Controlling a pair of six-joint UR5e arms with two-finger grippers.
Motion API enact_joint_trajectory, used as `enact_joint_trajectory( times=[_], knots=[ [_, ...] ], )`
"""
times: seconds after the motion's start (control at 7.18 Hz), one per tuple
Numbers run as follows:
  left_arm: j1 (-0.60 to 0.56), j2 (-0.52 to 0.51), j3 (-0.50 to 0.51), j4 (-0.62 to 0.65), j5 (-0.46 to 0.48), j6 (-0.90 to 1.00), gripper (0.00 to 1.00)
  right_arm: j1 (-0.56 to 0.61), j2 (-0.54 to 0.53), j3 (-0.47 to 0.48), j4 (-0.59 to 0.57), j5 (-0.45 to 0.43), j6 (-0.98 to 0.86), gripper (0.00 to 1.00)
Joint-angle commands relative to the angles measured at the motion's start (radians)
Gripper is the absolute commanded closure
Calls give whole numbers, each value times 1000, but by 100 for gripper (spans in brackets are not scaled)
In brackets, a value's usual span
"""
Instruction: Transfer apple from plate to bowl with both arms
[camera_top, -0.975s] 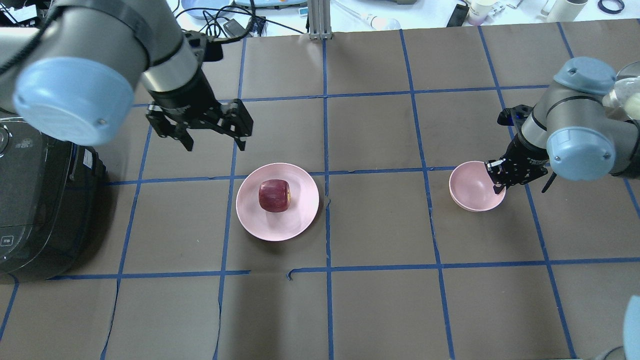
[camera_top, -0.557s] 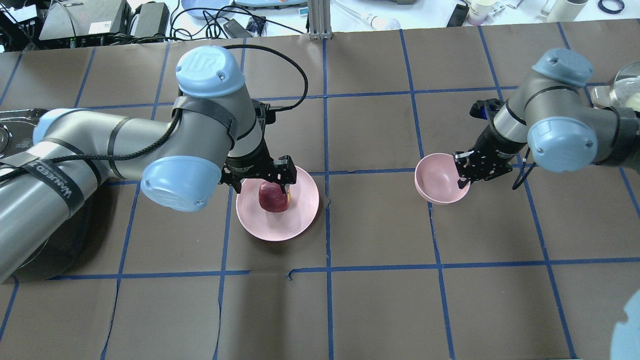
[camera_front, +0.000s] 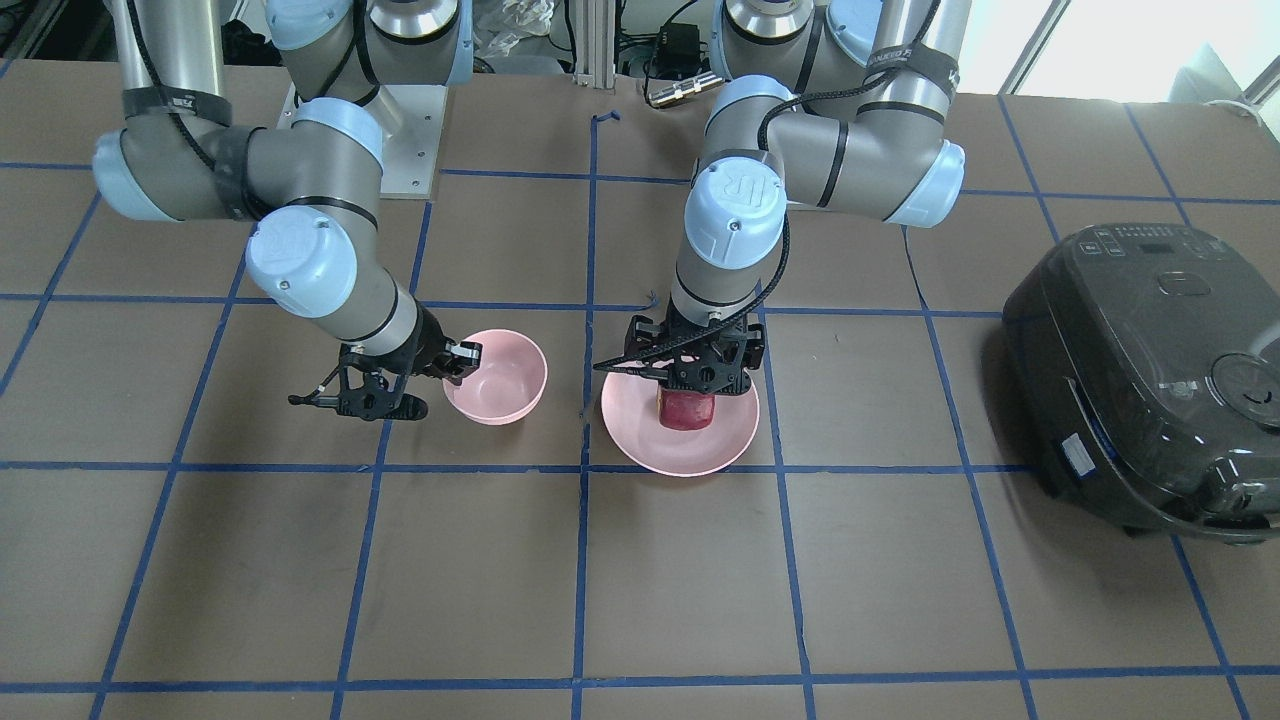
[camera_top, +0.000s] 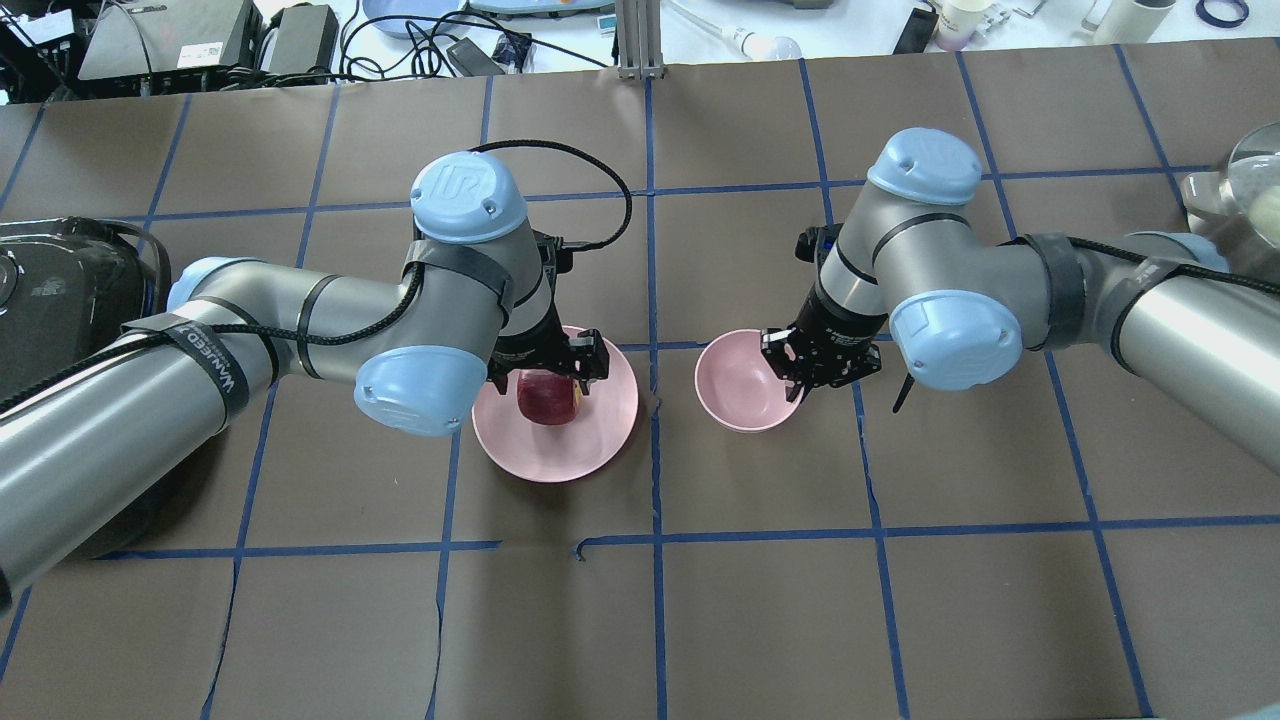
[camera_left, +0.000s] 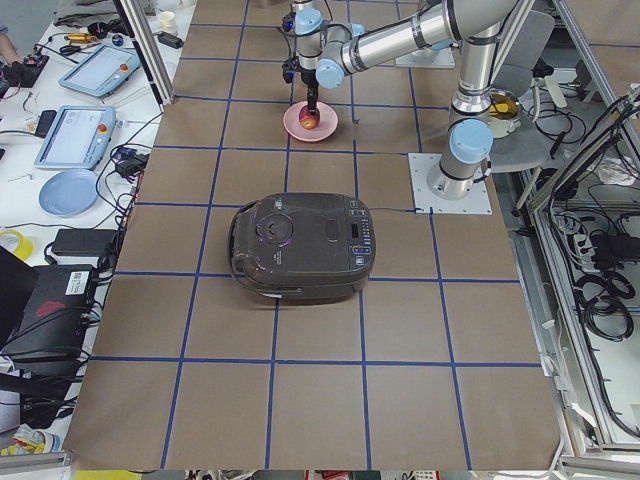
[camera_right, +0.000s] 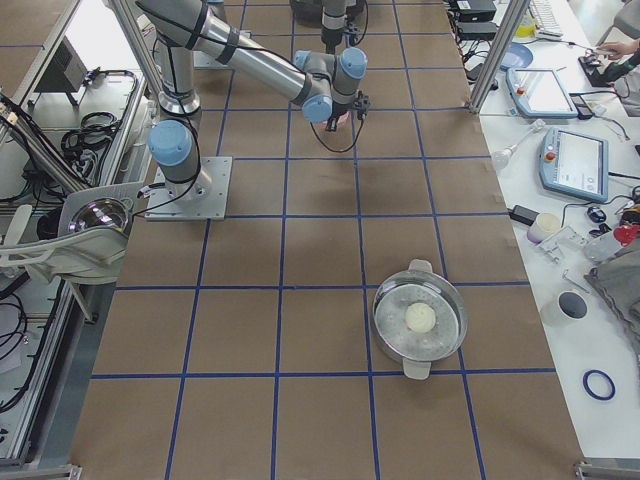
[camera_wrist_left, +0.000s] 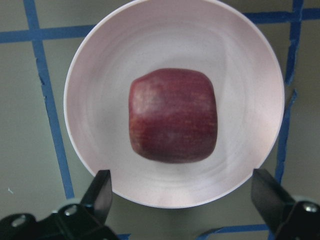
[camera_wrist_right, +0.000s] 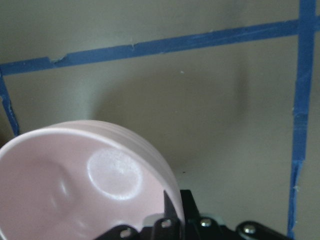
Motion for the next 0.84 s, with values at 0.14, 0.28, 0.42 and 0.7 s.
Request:
enact_joint_trajectory(
  times=[0.14, 0.28, 0.42, 0.7],
  knots=[
    [0, -52, -3, 60, 3, 8, 0, 28, 1, 65, -61, 4, 24, 100],
    [0, -55, -5, 60, 3, 10, 11, 28, 1, 65, -59, 2, 24, 100],
    [1, -55, -5, 60, 3, 12, 31, 27, -4, 62, -65, -1, 25, 63],
    [3, -54, 3, 62, 3, 13, 75, 25, -13, 45, -128, -7, 28, 0]
  ],
)
